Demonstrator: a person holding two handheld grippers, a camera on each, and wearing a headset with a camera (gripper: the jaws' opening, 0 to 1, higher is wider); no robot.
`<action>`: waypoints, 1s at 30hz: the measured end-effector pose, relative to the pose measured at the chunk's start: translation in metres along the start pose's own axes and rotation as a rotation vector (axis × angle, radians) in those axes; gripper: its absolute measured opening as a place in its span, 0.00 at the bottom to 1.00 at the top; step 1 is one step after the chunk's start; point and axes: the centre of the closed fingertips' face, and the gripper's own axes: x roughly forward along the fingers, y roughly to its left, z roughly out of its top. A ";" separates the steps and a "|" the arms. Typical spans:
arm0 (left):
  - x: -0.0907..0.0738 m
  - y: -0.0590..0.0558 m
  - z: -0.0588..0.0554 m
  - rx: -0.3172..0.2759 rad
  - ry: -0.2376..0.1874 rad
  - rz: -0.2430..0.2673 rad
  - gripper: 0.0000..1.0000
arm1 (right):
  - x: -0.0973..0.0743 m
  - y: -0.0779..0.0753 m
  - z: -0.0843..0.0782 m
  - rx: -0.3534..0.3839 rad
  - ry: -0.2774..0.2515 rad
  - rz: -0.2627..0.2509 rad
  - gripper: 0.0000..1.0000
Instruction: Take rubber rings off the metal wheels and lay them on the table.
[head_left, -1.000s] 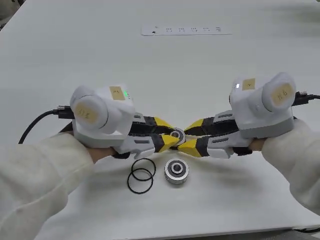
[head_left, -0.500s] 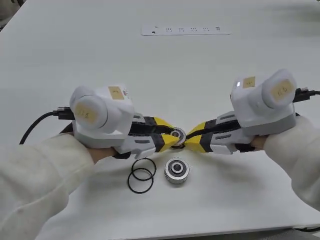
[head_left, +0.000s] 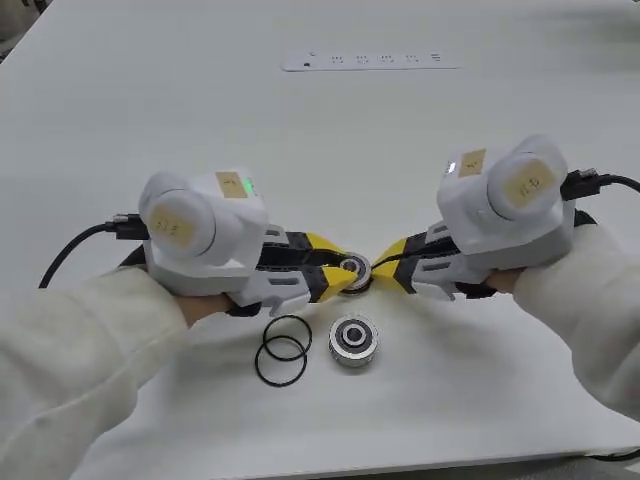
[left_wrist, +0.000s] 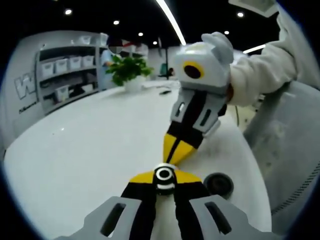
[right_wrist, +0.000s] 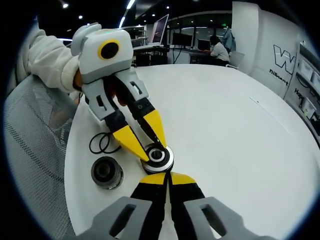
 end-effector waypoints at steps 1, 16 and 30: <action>0.000 0.000 0.000 0.004 0.001 0.001 0.13 | 0.000 0.000 0.000 0.000 -0.001 0.000 0.00; 0.000 0.001 0.000 0.017 0.001 0.002 0.13 | -0.004 -0.009 0.004 0.253 -0.067 0.024 0.00; 0.000 0.001 0.000 0.018 -0.016 0.003 0.13 | -0.006 -0.012 0.008 0.597 -0.144 0.070 0.00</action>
